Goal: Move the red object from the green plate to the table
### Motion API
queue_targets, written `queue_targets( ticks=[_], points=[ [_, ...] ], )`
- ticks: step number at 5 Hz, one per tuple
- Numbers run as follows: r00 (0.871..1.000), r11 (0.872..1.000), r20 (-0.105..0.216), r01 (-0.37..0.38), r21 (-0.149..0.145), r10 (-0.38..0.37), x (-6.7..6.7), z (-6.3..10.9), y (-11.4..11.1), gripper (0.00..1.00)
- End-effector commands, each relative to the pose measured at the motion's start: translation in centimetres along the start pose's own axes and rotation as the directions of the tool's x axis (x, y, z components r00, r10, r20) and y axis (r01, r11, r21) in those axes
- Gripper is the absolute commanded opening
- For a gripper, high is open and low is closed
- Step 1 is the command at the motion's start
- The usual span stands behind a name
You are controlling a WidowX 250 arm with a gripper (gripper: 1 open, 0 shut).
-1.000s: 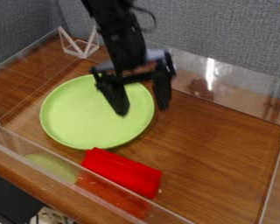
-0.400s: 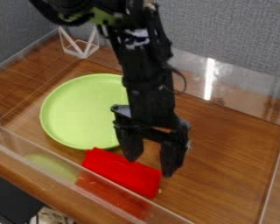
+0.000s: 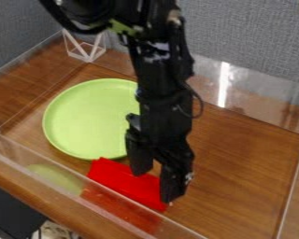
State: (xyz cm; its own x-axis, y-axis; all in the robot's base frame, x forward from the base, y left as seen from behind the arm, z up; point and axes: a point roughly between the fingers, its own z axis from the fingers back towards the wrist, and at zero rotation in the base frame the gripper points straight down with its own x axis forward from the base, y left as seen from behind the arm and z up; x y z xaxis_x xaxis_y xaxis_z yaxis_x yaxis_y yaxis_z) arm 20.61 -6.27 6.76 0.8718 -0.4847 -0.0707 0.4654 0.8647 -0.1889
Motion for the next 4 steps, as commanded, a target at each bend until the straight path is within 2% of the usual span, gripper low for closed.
queue_targets(
  ticks=[1, 2, 4],
  points=[
    [0.994, 0.994, -0.008, 0.110, 0.030, -0.109, 0.6, -0.5, 0.2, 1.00],
    [0.984, 0.984, -0.032, 0.175, 0.042, -0.174, 0.5, -1.8, 0.4, 1.00],
    [0.975, 0.974, -0.040, 0.220, 0.059, -0.218, -0.1, -1.8, 1.4, 1.00]
  ],
)
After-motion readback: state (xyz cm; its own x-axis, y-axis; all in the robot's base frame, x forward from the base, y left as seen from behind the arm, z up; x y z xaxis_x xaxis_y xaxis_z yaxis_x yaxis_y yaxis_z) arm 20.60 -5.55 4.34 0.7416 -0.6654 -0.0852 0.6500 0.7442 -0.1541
